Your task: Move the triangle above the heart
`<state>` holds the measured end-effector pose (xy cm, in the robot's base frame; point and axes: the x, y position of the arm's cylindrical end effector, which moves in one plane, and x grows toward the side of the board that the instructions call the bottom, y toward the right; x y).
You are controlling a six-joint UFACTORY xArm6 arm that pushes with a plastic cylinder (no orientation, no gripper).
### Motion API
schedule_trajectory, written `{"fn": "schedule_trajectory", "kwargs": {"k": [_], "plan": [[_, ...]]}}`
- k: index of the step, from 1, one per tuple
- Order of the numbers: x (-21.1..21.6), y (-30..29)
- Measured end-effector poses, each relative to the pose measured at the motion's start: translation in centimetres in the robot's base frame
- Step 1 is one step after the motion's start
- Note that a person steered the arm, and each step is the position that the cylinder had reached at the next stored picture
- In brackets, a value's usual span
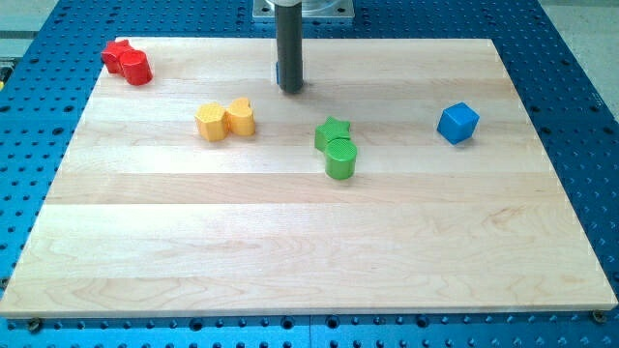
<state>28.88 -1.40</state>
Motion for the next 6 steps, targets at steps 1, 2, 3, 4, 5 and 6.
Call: {"fn": "schedule_trajectory", "kwargs": {"k": [1, 2, 3, 4, 5, 6], "plan": [[-2.1, 2.8], [-4.1, 3.9], [-4.2, -2.0], [-3.3, -10.1], [-3.3, -3.9], [-2.7, 2.1]]}}
